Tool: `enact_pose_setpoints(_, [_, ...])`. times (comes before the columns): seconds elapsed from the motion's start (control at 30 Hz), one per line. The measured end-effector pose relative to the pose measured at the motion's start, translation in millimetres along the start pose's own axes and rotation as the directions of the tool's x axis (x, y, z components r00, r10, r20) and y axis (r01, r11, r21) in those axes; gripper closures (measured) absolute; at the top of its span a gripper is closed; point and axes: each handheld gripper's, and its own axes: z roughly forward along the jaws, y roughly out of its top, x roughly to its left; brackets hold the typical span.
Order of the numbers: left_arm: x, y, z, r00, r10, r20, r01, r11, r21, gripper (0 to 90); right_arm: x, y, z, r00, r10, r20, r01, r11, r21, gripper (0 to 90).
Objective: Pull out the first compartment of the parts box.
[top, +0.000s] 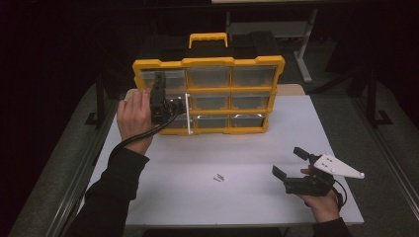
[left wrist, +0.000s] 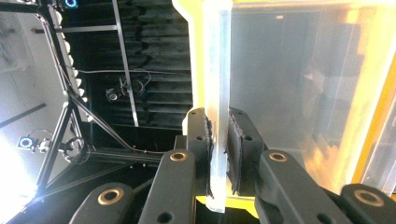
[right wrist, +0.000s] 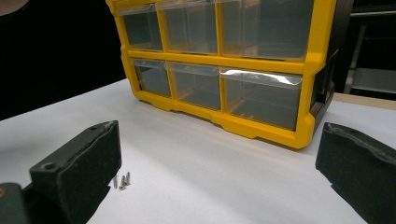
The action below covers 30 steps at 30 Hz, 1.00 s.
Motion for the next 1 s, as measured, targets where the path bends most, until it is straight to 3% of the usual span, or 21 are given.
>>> enact_pose_setpoints(1.0, [1.9,-1.0,-18.4,1.0,-0.004,-0.004,0.004,1.0,-0.001,80.8,0.0,-0.1,0.0,1.0,0.001,0.002,-0.001,1.0,0.0,0.0])
